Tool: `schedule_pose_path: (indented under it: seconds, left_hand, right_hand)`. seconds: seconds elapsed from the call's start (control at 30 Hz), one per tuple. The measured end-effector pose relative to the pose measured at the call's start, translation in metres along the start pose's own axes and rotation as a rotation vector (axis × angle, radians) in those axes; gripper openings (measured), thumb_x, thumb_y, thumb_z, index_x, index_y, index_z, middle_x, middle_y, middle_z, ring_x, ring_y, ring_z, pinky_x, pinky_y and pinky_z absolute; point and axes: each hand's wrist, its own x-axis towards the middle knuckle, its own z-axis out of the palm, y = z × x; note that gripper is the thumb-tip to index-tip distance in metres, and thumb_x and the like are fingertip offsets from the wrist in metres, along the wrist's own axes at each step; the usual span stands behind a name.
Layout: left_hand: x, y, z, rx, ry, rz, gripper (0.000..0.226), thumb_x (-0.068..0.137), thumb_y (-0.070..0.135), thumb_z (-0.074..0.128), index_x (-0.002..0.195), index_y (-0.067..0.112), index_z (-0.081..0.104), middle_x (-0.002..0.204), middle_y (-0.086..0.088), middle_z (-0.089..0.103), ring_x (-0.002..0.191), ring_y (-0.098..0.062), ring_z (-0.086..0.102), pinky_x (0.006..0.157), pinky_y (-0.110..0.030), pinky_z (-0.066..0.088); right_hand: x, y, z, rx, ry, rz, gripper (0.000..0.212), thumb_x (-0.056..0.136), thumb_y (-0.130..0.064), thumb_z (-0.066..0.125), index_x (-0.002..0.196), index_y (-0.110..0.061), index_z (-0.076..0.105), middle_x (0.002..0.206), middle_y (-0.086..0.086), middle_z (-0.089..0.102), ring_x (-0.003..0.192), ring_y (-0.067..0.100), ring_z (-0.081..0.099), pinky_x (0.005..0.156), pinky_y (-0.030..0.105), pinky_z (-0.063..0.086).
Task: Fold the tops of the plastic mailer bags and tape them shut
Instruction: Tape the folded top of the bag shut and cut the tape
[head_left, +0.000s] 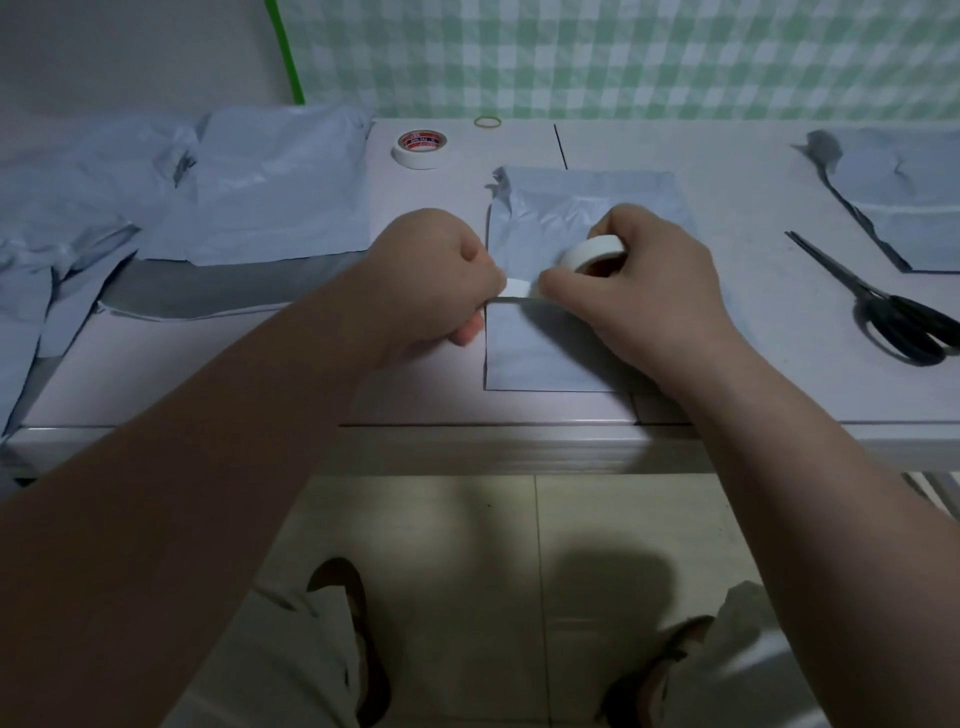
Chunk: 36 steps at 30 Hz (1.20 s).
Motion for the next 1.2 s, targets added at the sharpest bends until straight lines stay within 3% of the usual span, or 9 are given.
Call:
schedule_pose_path:
  seconds: [0.17, 0.33, 0.47, 0.6, 0.7, 0.77, 0.97, 1.07, 1.2]
  left_hand:
    - [0.003, 0.002, -0.005, 0.153, 0.021, 0.074, 0.021, 0.084, 0.011, 0.055, 0.07, 0.002, 0.067, 0.051, -0.007, 0.057, 0.035, -0.008, 0.042, 0.042, -0.02, 0.036]
    - [0.003, 0.001, -0.009, 0.198, 0.015, 0.112, 0.022, 0.083, 0.011, 0.054, 0.066, 0.004, 0.066, 0.047, -0.003, 0.056, 0.035, -0.007, 0.043, 0.042, -0.017, 0.035]
    - [0.002, 0.0, -0.008, 0.259, 0.03, 0.177, 0.021, 0.087, 0.014, 0.056, 0.076, 0.0, 0.067, 0.065, -0.016, 0.061, 0.047, -0.013, 0.043, 0.055, -0.027, 0.039]
    - [0.005, 0.0, -0.005, 0.376, 0.034, 0.216, 0.018, 0.088, 0.018, 0.056, 0.073, 0.01, 0.062, 0.06, -0.002, 0.053, 0.054, -0.011, 0.044, 0.051, -0.013, 0.033]
    - [0.007, 0.001, -0.003, 0.484, 0.043, 0.26, 0.016, 0.09, 0.02, 0.055, 0.074, 0.015, 0.057, 0.072, -0.003, 0.053, 0.072, -0.017, 0.046, 0.055, -0.027, 0.024]
    - [0.007, 0.001, -0.003, 0.537, 0.067, 0.293, 0.015, 0.091, 0.02, 0.053, 0.077, 0.015, 0.055, 0.079, -0.004, 0.052, 0.078, -0.017, 0.044, 0.058, -0.022, 0.02]
    - [0.005, 0.004, 0.001, 0.629, 0.076, 0.297, 0.018, 0.092, 0.018, 0.049, 0.082, 0.01, 0.061, 0.082, -0.006, 0.058, 0.085, -0.028, 0.054, 0.057, -0.026, 0.025]
    - [0.005, 0.007, 0.003, 0.682, 0.062, 0.318, 0.018, 0.092, 0.019, 0.048, 0.09, 0.008, 0.063, 0.095, -0.01, 0.063, 0.091, -0.027, 0.055, 0.068, -0.024, 0.032]
    - [0.006, 0.009, 0.002, 0.733, 0.067, 0.292, 0.013, 0.089, 0.023, 0.052, 0.08, 0.015, 0.053, 0.086, -0.006, 0.055, 0.081, -0.022, 0.046, 0.068, -0.029, 0.033]
  right_hand:
    - [-0.004, 0.0, 0.003, -0.013, 0.035, -0.024, 0.031, 0.07, -0.04, 0.069, 0.073, -0.022, 0.044, 0.067, -0.009, 0.054, 0.066, 0.01, 0.05, 0.058, 0.029, 0.038]
    - [-0.006, 0.0, 0.004, 0.004, 0.054, -0.036, 0.033, 0.069, -0.042, 0.07, 0.075, -0.022, 0.045, 0.066, -0.008, 0.054, 0.069, 0.014, 0.052, 0.06, 0.032, 0.041]
    - [-0.007, 0.0, 0.005, -0.022, 0.052, -0.042, 0.032, 0.069, -0.043, 0.07, 0.077, -0.023, 0.047, 0.07, -0.007, 0.056, 0.073, 0.016, 0.055, 0.062, 0.032, 0.043]
    - [-0.008, -0.001, 0.005, -0.036, 0.052, -0.056, 0.031, 0.07, -0.041, 0.07, 0.078, -0.022, 0.046, 0.07, -0.008, 0.055, 0.073, 0.017, 0.054, 0.061, 0.033, 0.042]
    - [-0.008, -0.001, 0.006, -0.043, 0.051, -0.069, 0.033, 0.069, -0.04, 0.07, 0.08, -0.021, 0.046, 0.075, -0.005, 0.058, 0.074, 0.019, 0.054, 0.063, 0.036, 0.045]
    - [-0.009, -0.001, 0.006, -0.06, 0.05, -0.078, 0.034, 0.069, -0.041, 0.07, 0.081, -0.02, 0.047, 0.079, -0.002, 0.059, 0.076, 0.021, 0.055, 0.064, 0.037, 0.046]
    - [-0.009, 0.0, 0.008, -0.131, 0.025, -0.09, 0.036, 0.07, -0.041, 0.07, 0.088, -0.022, 0.045, 0.087, -0.001, 0.058, 0.084, 0.024, 0.053, 0.062, 0.033, 0.041]
    - [-0.008, 0.0, 0.008, -0.149, 0.018, -0.093, 0.037, 0.071, -0.041, 0.069, 0.091, -0.022, 0.045, 0.09, -0.001, 0.058, 0.085, 0.024, 0.052, 0.061, 0.033, 0.041]
    - [-0.008, -0.001, 0.008, -0.181, -0.002, -0.093, 0.038, 0.071, -0.042, 0.068, 0.093, -0.023, 0.043, 0.091, 0.0, 0.055, 0.086, 0.025, 0.049, 0.062, 0.032, 0.035]
